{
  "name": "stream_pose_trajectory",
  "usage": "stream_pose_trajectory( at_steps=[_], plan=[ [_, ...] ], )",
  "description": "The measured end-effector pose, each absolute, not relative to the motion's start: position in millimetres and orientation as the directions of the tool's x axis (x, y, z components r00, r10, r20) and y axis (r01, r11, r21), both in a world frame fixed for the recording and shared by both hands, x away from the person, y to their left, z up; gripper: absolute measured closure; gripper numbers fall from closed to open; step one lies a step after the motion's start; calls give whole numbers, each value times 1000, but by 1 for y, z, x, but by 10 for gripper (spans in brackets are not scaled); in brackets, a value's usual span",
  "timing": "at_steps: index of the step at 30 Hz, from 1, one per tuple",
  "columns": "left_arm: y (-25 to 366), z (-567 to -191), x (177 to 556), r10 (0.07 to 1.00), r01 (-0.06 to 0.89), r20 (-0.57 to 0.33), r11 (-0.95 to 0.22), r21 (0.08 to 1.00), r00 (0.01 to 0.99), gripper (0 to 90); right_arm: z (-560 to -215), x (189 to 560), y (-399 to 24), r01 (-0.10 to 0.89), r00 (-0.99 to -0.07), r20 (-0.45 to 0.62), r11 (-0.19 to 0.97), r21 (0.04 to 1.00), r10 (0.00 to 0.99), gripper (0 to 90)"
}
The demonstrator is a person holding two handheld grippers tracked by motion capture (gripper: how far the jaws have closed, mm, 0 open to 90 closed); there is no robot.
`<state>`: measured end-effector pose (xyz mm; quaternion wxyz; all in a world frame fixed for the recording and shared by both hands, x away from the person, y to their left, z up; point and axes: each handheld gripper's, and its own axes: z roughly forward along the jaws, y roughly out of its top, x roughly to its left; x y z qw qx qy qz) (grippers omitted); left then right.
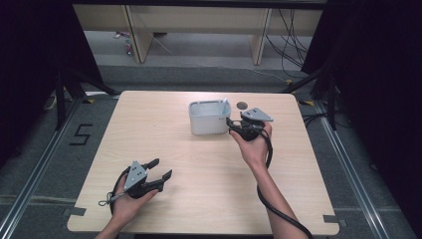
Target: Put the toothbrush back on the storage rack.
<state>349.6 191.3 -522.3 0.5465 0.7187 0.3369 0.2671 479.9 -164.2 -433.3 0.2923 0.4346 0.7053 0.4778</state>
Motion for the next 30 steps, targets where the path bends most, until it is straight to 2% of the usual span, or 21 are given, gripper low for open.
stream_pose_trajectory(
  at_steps=[8,11,12,21,30],
  plan=[
    [191,-522,349,780,195,17,-178,965,626,344,-443,444,-191,339,-503,-51,251,907,863,401],
    [191,-522,349,780,195,17,-177,965,625,344,-444,435,-196,371,-505,-23,241,897,863,401],
    [191,-522,349,781,195,18,-179,964,625,344,-446,430,-202,353,-508,-56,267,897,859,401],
    [191,-522,349,781,194,20,-179,965,624,344,-468,399,-222,386,-508,-23,252,888,861,401],
    [190,-522,349,783,195,20,-179,964,622,344,-486,370,-236,367,-507,-26,243,898,861,404]
  ],
)
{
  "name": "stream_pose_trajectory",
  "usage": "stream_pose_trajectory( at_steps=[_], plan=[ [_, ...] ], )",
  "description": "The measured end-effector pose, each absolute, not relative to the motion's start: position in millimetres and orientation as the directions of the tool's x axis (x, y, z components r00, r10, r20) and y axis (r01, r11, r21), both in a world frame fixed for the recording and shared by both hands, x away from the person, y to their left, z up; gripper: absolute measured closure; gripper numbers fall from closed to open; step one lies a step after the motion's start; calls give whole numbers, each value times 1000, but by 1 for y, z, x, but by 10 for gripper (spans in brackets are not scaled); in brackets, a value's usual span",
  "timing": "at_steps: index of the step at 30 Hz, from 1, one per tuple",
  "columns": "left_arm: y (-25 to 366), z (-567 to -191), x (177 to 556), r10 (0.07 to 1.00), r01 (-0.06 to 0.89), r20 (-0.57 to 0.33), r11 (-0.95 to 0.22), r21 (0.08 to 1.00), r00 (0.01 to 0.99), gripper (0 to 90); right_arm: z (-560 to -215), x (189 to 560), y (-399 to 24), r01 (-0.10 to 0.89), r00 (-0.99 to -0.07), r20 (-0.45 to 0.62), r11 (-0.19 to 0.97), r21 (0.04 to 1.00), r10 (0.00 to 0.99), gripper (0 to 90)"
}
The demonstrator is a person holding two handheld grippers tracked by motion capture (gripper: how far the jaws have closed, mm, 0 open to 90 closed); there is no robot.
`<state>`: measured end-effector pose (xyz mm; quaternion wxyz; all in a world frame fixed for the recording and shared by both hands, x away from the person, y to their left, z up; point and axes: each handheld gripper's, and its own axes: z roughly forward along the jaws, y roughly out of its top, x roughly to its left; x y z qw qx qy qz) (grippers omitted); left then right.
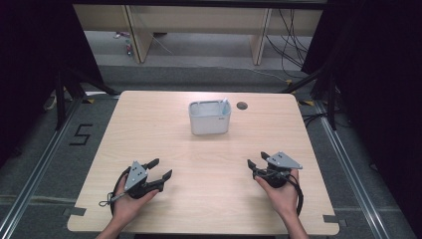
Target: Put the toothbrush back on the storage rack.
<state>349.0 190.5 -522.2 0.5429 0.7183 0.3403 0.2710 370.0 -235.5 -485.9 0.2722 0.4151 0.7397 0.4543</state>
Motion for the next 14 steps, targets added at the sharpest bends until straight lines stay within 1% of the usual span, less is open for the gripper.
stream_pose_trajectory(
  at_steps=[2,5,7,14],
  plan=[
    [190,-522,349,783,194,21,-180,964,622,344,-490,365,-238,364,-499,-28,239,900,866,405],
    [190,-522,349,783,194,21,-179,965,621,343,-495,360,-239,356,-492,3,199,913,870,410],
    [190,-522,349,783,193,21,-179,965,621,344,-498,358,-240,339,-488,-3,192,921,873,412],
    [190,-522,350,783,201,12,-175,964,622,344,-501,357,-241,338,-485,-5,192,921,875,413]
  ],
)
